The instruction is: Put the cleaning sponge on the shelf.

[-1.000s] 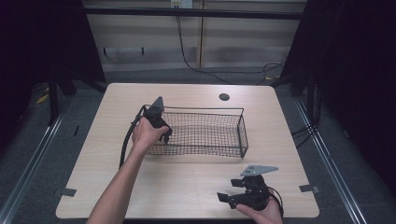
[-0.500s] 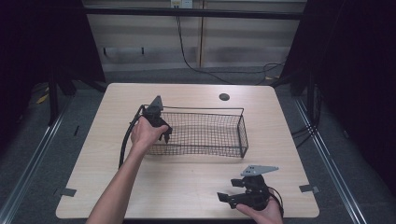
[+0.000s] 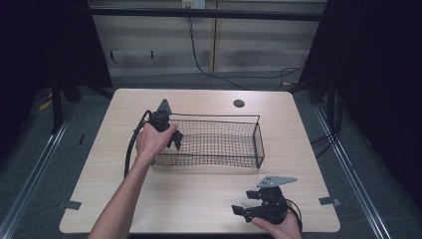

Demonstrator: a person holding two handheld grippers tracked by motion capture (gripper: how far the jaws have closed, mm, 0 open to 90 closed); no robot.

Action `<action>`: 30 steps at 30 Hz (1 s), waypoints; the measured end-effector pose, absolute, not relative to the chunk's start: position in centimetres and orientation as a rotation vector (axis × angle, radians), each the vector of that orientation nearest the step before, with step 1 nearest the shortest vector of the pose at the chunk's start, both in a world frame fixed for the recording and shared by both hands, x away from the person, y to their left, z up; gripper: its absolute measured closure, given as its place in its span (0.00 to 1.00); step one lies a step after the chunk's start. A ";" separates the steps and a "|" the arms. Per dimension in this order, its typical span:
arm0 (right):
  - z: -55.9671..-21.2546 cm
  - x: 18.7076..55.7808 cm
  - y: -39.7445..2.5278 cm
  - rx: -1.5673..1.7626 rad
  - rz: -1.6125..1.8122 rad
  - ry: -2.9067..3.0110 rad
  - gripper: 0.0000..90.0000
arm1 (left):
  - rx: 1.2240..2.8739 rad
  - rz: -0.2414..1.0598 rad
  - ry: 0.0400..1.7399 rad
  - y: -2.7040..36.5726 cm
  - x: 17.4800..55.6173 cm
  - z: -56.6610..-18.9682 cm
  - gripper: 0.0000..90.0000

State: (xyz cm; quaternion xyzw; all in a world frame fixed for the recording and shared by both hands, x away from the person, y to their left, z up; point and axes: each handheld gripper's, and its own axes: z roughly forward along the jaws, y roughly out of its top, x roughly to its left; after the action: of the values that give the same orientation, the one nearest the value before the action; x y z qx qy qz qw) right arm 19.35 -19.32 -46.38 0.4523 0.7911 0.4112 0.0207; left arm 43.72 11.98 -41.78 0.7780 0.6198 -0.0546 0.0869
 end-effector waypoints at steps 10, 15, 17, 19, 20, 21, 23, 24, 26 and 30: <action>-46.4 19.4 -19.3 1.406 1.277 2.455 0.23 | 2.281 -0.174 1.756 13.0 43.5 -40.5 0.20; -46.4 19.4 -19.3 1.408 1.279 2.455 0.23 | 2.263 -0.204 1.665 13.4 43.3 -40.0 0.20; -46.4 19.4 -19.3 1.406 1.278 2.455 0.23 | 2.262 -0.195 1.630 13.7 43.3 -39.7 0.20; -46.4 19.4 -19.3 1.411 1.278 2.452 0.23 | 2.254 -0.198 1.609 13.9 43.2 -39.5 0.20; -46.4 19.4 -19.3 1.412 1.278 2.452 0.23 | 2.253 -0.204 1.601 13.9 43.1 -39.4 0.20; -46.4 19.4 -19.3 1.411 1.278 2.453 0.23 | 2.254 -0.212 1.578 14.0 43.1 -39.3 0.20; -46.4 19.4 -19.3 1.406 1.277 2.455 0.23 | 2.244 -0.212 1.551 14.1 42.9 -39.0 0.20; -46.4 19.4 -19.3 1.407 1.279 2.454 0.23 | 2.239 -0.213 1.536 14.3 42.8 -38.9 0.20; -46.4 19.4 -19.3 1.406 1.277 2.456 0.23 | 2.223 -0.221 1.509 14.3 42.6 -38.7 0.20; -46.4 19.4 -19.3 1.409 1.274 2.453 0.23 | 2.226 -0.233 1.440 14.5 42.1 -38.2 0.20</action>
State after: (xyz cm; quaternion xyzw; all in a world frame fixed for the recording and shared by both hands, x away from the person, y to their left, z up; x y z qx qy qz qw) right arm 19.40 -19.34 -46.43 0.4540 0.7905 0.4106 0.0194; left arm 42.14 14.51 -38.16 0.8125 0.5254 -0.0850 0.2379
